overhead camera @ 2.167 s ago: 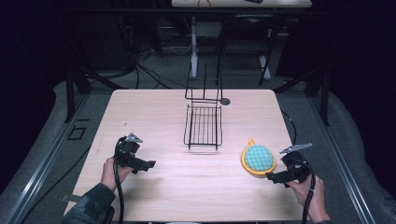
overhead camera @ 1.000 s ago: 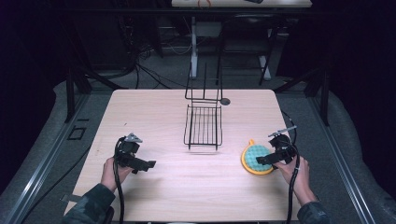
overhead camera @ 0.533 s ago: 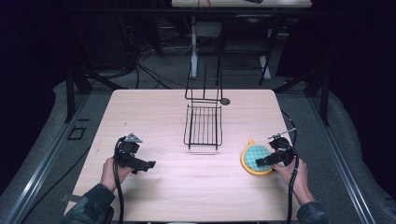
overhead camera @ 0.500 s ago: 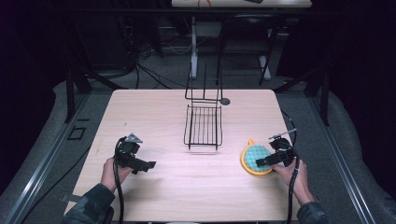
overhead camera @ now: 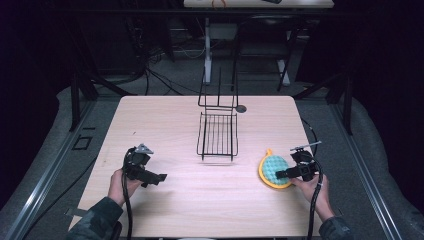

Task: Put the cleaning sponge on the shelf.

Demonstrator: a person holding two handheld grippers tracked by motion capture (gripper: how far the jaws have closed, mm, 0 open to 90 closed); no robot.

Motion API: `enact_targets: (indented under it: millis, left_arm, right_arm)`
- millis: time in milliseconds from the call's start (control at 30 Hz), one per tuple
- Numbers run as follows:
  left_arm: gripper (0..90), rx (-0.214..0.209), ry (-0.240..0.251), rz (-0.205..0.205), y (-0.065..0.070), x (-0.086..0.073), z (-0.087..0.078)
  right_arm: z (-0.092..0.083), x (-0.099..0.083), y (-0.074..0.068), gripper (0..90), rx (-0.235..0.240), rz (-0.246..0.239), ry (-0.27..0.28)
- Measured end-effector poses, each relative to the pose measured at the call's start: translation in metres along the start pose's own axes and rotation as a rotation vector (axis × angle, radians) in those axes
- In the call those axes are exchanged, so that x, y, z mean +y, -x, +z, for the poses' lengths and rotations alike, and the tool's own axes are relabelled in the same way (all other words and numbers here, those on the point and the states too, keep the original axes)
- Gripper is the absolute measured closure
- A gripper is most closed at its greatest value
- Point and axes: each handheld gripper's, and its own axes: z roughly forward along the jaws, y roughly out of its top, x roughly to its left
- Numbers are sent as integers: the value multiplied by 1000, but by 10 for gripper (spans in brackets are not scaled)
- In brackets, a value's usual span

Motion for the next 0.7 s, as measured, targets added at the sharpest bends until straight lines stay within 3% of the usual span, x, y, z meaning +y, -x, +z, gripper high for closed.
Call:
enact_targets:
  millis: [67, 233, 467, 500, 700]
  left_arm:
    - [0, -5, -6, 2, 0, 0, 0]
    - [0, -3, -9, 8, 0, 0, 1]
    - [0, -5, -6, 4, 0, 0, 0]
    - [0, -5, -7, 4, 0, 0, 0]
    - [0, -6, -8, 4, -1, 0, 0]
  right_arm:
    - [-1, 0, -3, 624, -3, 0, 16]
    - [-4, -1, -3, 662, 2, 0, 38]
    - [-9, -1, -4, 676, 24, -6, 63]
    - [-12, -1, -3, 676, 34, -9, 92]
    - [-26, 1, -5, 673, 38, -17, 139]
